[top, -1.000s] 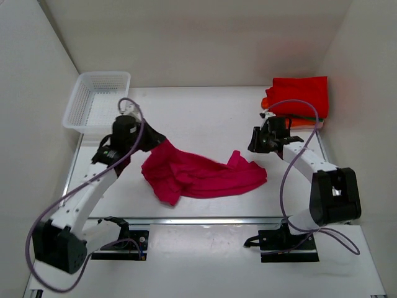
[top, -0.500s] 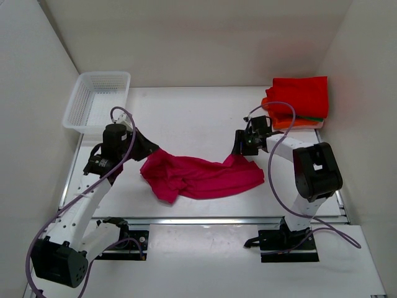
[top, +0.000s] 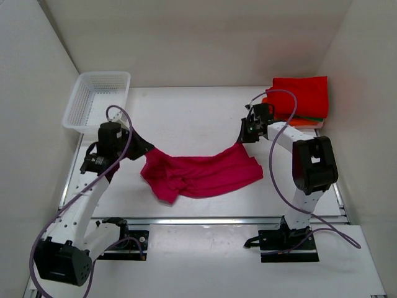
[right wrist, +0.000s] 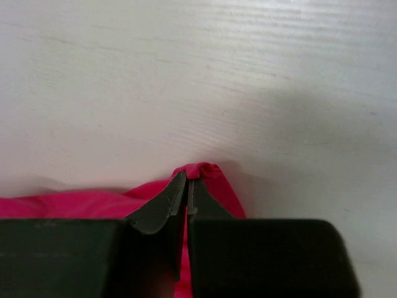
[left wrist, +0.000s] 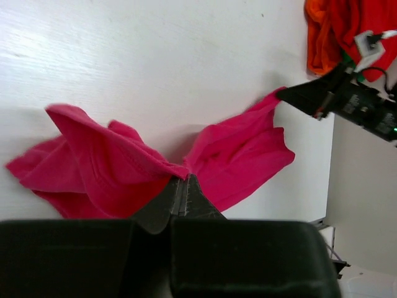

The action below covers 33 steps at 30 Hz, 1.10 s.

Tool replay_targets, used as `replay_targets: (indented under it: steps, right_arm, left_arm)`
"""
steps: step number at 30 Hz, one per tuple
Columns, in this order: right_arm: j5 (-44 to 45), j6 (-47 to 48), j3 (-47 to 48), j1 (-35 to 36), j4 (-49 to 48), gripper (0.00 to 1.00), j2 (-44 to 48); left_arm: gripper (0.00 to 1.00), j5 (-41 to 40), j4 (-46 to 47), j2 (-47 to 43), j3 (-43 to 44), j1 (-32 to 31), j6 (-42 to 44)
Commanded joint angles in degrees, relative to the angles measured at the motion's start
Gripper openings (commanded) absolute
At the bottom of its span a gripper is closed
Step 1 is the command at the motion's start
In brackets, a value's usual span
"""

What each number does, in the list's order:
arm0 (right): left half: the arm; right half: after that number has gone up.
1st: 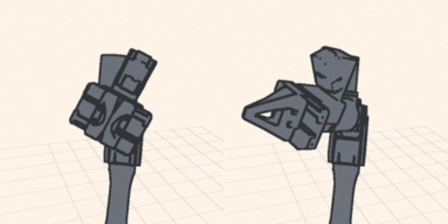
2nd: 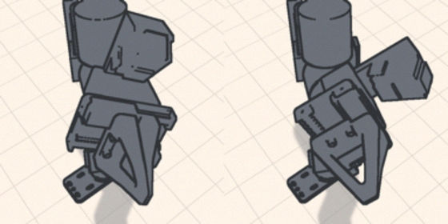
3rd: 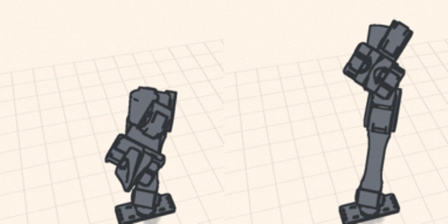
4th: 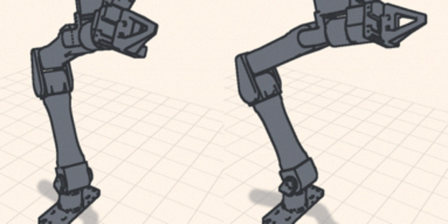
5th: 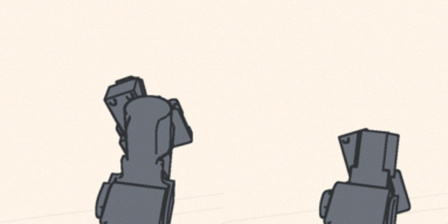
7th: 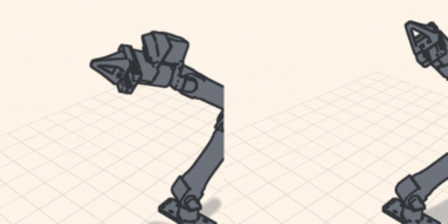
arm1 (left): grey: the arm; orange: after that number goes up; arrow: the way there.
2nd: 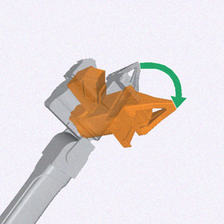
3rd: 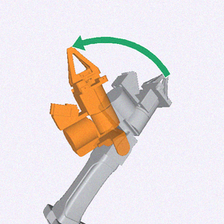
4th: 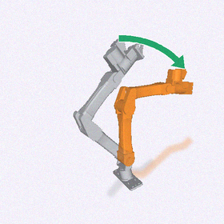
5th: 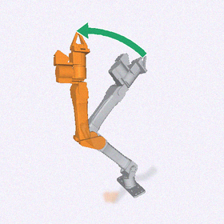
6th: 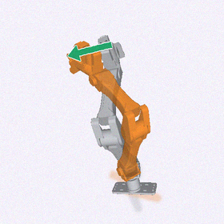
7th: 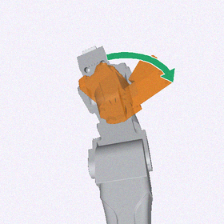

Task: Fold and stack the t-shirts
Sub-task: Flatten out the tshirt

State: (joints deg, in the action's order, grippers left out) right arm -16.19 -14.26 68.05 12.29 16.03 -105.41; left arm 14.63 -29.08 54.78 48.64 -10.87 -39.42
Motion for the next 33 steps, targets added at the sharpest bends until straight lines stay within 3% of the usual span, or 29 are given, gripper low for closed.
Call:
replay_targets:
  steps: [1,3,4,7,9,12,18,22,28,33]
  right_arm:
    - [0.1,2.2,8.3,-0.5,3.0,0.0,6.1]
    - [0.0,2.8,14.6,-0.8,5.7,0.0,8.5]
    - [0.1,3.2,19.0,-0.9,7.2,0.0,9.3]
    - [0.9,3.7,29.3,-0.8,10.5,0.0,12.5]
    - [0.5,3.1,33.2,-1.3,11.5,0.01,15.2]
    - [0.3,3.5,34.3,-1.6,12.2,0.0,20.6]
    - [-1.6,3.0,29.1,-3.4,11.3,0.0,31.0]
    - [-4.4,1.7,28.8,-4.8,12.1,0.0,36.8]
    - [-12.4,-2.3,29.7,-10.8,10.9,0.0,40.3]
    - [-11.8,-0.4,28.5,-8.5,11.4,0.0,36.6]
  left_arm:
    - [0.0,0.2,-2.7,5.1,12.7,5.5,6.7]
    - [0.0,0.3,-9.5,16.0,33.4,8.2,12.1]
    - [0.0,-1.3,-13.7,18.5,39.2,8.8,12.8]
    - [0.0,-3.0,-21.2,30.0,71.5,10.3,14.0]
    - [0.0,-3.1,-21.9,34.1,79.6,10.8,12.5]
    - [0.0,-0.7,-18.5,29.9,76.1,13.2,9.5]
    - [0.0,0.8,-13.8,18.4,63.1,11.9,9.5]
    - [0.0,-3.8,-14.9,13.4,66.2,8.6,10.6]
    - [0.0,-7.4,-16.1,12.6,71.0,5.8,10.0]
    - [0.0,-1.1,-15.1,16.4,64.2,7.6,9.8]
